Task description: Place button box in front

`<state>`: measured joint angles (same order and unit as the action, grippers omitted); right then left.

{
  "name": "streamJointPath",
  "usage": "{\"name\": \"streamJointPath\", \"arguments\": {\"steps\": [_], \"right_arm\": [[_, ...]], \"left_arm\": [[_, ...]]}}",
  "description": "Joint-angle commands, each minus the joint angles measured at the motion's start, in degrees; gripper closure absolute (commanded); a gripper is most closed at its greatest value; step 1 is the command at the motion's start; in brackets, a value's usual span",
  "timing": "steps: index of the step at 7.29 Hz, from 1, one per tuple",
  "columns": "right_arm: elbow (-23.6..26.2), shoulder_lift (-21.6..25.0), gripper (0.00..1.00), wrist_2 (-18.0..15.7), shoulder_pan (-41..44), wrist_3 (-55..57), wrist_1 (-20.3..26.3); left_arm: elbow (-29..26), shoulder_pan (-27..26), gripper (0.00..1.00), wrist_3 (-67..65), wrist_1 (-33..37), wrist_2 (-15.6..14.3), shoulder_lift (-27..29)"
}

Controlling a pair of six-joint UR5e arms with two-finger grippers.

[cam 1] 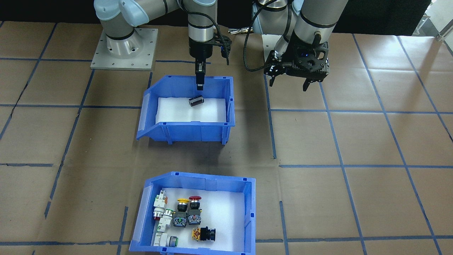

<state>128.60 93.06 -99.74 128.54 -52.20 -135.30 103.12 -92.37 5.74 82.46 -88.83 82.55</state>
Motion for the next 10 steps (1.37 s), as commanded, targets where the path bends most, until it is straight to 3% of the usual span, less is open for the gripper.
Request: {"name": "streamJointPath", "arguments": {"steps": [1,2,3,4,5,7,8,10], "right_arm": [[-0.6,3.2,0.00,0.1,-1.9,0.0,2.4],[-3.2,5.4,0.00,0.1,-4.3,0.0,8.5],[-8.1,6.9,0.00,0.3,-8.3,-0.1,19.3],[-12.7,7.5,0.00,3.1,-12.7,-0.2,25.2],[-16.1,7.5,0.00,6.1,-18.1,-0.4,26.2],[-22.8,7.2,0.00,8.7,-29.3,0.4,28.9],[-25.7,7.2,0.00,11.3,-34.3,6.8,29.5],[-28.4,4.2,0.00,11.1,-38.5,22.4,29.4]], "left_arm": [[-2.6,2.7,0.00,1.4,0.9,-0.1,1.3],[-4.7,3.7,0.00,3.7,3.6,-0.1,1.8],[-4.2,3.6,0.00,3.4,4.0,-0.1,1.7],[-4.5,3.6,0.00,3.5,4.2,-0.6,1.5],[-4.7,3.6,0.00,3.6,4.3,-0.7,1.6],[-4.0,3.6,0.00,3.8,4.3,-0.6,1.1],[-4.1,3.6,0.00,3.8,4.3,-0.6,1.2],[-4.0,3.6,0.00,3.8,4.2,-0.6,1.0]]}}
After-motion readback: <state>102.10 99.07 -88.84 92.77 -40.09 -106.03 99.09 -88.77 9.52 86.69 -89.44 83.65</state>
